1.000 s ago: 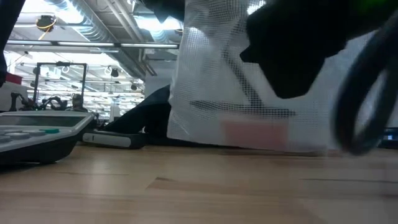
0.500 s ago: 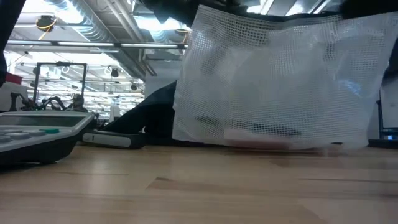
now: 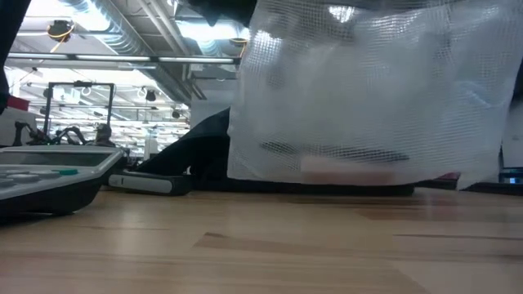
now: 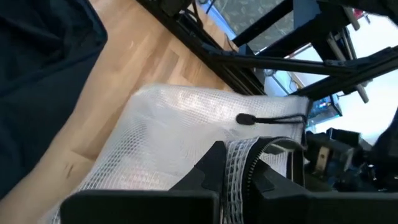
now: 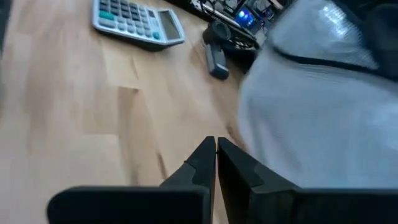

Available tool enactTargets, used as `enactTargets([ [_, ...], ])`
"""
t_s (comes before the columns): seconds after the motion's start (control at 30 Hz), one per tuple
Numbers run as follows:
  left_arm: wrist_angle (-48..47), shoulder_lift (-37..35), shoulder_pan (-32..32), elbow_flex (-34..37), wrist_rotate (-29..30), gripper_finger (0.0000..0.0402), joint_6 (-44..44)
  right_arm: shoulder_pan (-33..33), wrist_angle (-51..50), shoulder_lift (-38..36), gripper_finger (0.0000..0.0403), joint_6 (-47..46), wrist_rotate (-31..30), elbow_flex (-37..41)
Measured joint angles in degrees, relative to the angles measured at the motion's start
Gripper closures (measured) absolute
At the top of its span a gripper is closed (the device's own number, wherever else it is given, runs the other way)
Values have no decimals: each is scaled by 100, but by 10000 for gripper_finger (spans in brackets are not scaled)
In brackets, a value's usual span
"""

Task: Unpack backpack
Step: Put the gray calculator into the transparent zip bag

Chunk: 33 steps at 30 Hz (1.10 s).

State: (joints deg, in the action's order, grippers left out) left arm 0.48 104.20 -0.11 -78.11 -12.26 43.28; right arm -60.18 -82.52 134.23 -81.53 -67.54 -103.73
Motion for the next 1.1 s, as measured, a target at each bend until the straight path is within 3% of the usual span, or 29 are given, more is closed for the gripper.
enactTargets([
  [0.1,-12,0,-70,0,94,402,3,63,-779,-2,403,-488,130,-286],
  [0.27,-171,0,-131,0,198,402,-13,245,-729,-613,402,-158,-463,-281],
  [0.5,-418,0,-207,0,386,402,-274,738,-740,-1686,394,138,-664,340],
  [0.6,-429,0,-265,0,427,402,-471,965,-750,-2132,371,370,-252,711],
  [0.7,-408,0,-340,0,598,402,-659,1185,-734,-2578,323,416,198,1032],
  [0.8,-395,0,-375,0,648,402,-802,1427,-589,-3077,251,458,409,1167],
  [0.97,-425,0,-368,0,735,402,-1039,1938,417,-3235,117,1428,1450,1306],
  [1.1,-436,0,-377,0,759,402,-1221,2277,905,-3257,47,1905,2128,1296],
])
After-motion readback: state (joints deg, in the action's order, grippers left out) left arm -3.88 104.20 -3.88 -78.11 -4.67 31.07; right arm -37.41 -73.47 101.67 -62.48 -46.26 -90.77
